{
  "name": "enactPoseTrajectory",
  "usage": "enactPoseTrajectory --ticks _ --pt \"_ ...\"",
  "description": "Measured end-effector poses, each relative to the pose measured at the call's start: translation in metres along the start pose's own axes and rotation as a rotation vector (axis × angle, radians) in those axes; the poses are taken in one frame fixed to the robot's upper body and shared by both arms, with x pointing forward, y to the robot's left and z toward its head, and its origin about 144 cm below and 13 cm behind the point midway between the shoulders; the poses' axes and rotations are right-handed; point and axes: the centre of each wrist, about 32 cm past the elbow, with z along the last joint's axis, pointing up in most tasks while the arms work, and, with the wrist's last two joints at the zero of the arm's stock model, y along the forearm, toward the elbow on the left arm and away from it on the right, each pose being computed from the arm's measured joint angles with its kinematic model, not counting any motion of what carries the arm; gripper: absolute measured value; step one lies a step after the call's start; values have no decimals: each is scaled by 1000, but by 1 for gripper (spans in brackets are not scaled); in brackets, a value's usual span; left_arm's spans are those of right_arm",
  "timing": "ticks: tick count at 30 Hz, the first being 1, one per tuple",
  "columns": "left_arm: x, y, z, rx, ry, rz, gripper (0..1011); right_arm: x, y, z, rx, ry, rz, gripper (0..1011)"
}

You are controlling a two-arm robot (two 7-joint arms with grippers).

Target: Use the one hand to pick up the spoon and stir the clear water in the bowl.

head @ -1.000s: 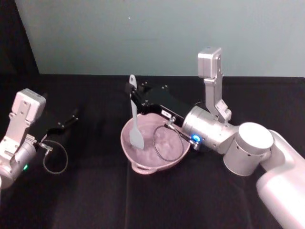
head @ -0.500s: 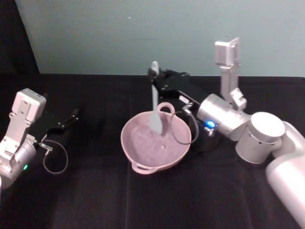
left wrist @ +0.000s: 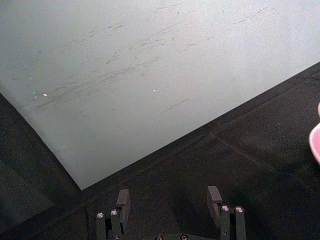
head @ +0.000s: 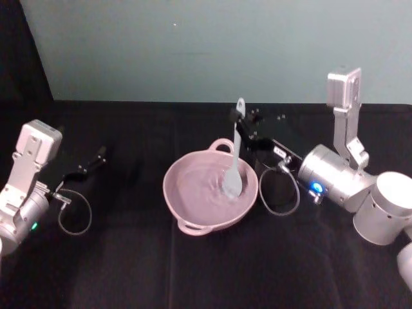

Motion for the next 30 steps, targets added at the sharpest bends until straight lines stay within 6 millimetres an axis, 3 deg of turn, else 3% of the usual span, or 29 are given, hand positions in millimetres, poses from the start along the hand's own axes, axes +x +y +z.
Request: enactPoseTrajectory --ticks 5,11,20,30 --pt "0 0 0 0 0 0 1011 -12 -7 -2 -7 4 26 126" --pt "0 0 0 0 0 0 1011 -31 -3 -4 -3 20 87 126" --pt "0 0 0 0 0 0 1011 -51 25 -9 7 47 172 126" --pt "0 0 0 0 0 0 1011 -43 61 -7 37 44 175 126"
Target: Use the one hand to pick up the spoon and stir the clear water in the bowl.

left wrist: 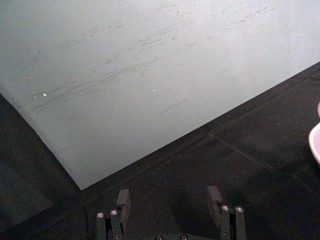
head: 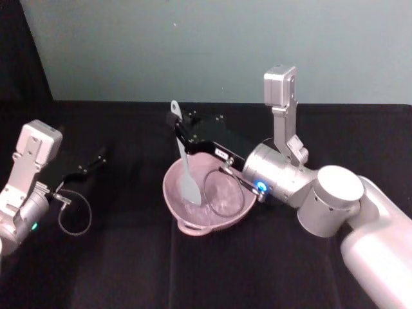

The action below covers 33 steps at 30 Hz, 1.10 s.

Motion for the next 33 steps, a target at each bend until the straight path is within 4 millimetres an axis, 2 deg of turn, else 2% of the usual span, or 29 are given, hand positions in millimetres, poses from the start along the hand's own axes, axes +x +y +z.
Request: enactPoseTrajectory --ticks 3,11,19,27,33 --pt "0 0 0 0 0 0 1011 10 7 0 7 -5 -15 126" --pt "0 0 0 0 0 0 1011 30 7 1 26 -11 -63 126" --pt "0 0 0 0 0 0 1011 51 -17 5 47 -23 -142 126" --pt "0 0 0 0 0 0 1011 50 -46 8 38 -34 -177 126" --pt "0 0 0 0 0 0 1011 37 -54 4 29 -25 -158 126"
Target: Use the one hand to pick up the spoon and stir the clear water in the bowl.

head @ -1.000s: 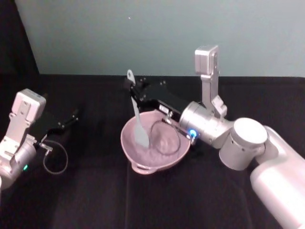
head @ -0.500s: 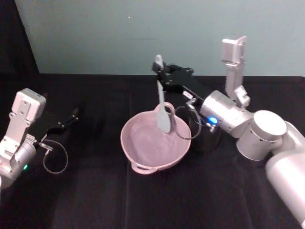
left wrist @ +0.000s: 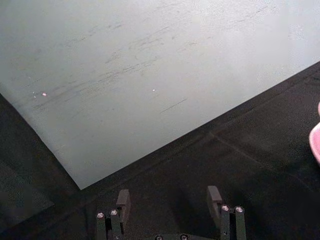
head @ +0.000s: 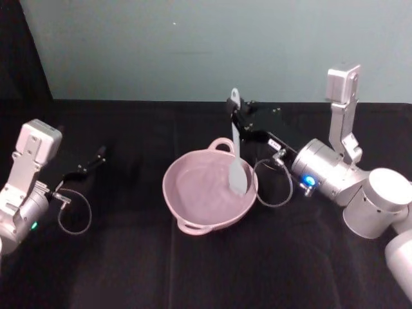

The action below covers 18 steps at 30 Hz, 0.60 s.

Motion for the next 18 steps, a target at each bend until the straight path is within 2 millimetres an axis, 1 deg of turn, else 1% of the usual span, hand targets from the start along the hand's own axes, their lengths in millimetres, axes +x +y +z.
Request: enactPoseTrajectory --ticks 2,4,6,7,10,13,16,18 --pt "0 0 0 0 0 0 1011 -2 0 -1 -1 2 5 126" --pt "0 0 0 0 0 0 1011 -12 0 -5 -9 14 38 126" --pt "0 0 0 0 0 0 1011 -14 1 -6 -10 16 45 126" --pt "0 0 0 0 0 0 1011 -18 3 -8 -11 24 62 126" --pt "0 0 0 0 0 0 1011 -27 10 -11 -10 42 95 126" --pt "0 0 0 0 0 0 1011 -34 21 -14 -5 62 128 126" --pt "0 0 0 0 0 0 1012 -36 29 -16 -1 72 142 126" --pt "0 0 0 0 0 0 1011 -37 37 -17 6 81 153 126"
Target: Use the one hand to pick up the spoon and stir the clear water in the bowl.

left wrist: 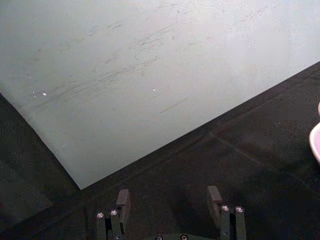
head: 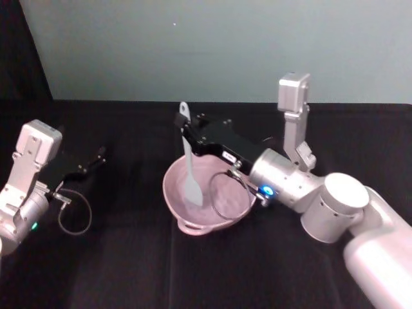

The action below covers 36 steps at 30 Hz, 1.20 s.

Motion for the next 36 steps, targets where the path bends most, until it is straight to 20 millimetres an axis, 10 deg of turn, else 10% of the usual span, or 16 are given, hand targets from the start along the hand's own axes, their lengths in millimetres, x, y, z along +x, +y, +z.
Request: enactPoseTrajectory --ticks 15,36 --pt "0 0 0 0 0 0 1011 25 26 2 17 -7 -37 126" --pt "0 0 0 0 0 0 1011 47 -33 17 20 -37 -144 126"
